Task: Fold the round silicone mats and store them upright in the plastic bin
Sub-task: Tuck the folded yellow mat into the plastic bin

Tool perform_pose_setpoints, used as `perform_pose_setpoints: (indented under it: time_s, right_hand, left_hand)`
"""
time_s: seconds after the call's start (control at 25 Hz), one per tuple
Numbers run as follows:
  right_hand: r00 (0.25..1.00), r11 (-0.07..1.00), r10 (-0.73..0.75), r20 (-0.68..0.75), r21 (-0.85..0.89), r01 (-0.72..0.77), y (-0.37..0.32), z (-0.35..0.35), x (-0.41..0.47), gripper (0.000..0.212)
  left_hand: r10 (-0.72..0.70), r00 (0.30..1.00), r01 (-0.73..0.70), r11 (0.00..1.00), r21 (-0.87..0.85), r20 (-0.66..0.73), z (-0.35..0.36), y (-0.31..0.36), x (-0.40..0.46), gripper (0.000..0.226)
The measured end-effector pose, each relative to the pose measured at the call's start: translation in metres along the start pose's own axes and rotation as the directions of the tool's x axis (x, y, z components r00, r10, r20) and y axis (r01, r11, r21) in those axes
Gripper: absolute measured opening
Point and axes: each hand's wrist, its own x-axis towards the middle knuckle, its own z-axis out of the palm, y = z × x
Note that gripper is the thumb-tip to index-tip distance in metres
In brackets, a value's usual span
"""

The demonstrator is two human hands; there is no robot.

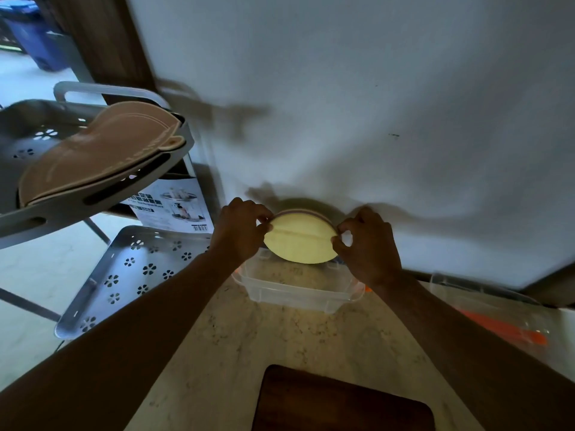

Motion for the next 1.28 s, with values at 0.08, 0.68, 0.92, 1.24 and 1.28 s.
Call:
perform_pose_setpoints:
  time_s: [0.08,0.68,0.92,1.24,1.28]
  right_hand:
    - [1.0,1.0,0.006,-0.001,0.011,-0.006,-0.001,0.002,0.001,0.023]
    - [0.995,0.992,0.071,-0.063,0.11,-0.064,-0.007,0.004,0.007,0.013]
    - [0.994,0.987,0.07,-0.082,0.151,-0.057,-0.009,0.005,0.007,0.019]
    - [0.998,0.992,0.042,-0.044,0.123,-0.036,-0.016,0.007,0.011,0.019]
    - [0.998,0.993,0.037,-0.043,0.117,-0.032,-0.016,0.008,0.012,0.018]
  left_hand:
    - [-0.002,1.0,0.002,1.0,-0.001,-0.003,0.001,-0.001,0.001,0.011]
    - [0.032,0.998,-0.03,0.999,0.036,-0.049,0.005,0.005,0.004,0.013]
    - [0.057,0.997,-0.056,0.998,0.03,-0.053,0.005,0.006,0.004,0.017]
    - [0.135,0.991,-0.134,0.984,0.121,0.003,0.005,0.008,0.003,0.037]
    - [0.138,0.99,-0.138,0.982,0.125,0.009,0.006,0.01,0.004,0.034]
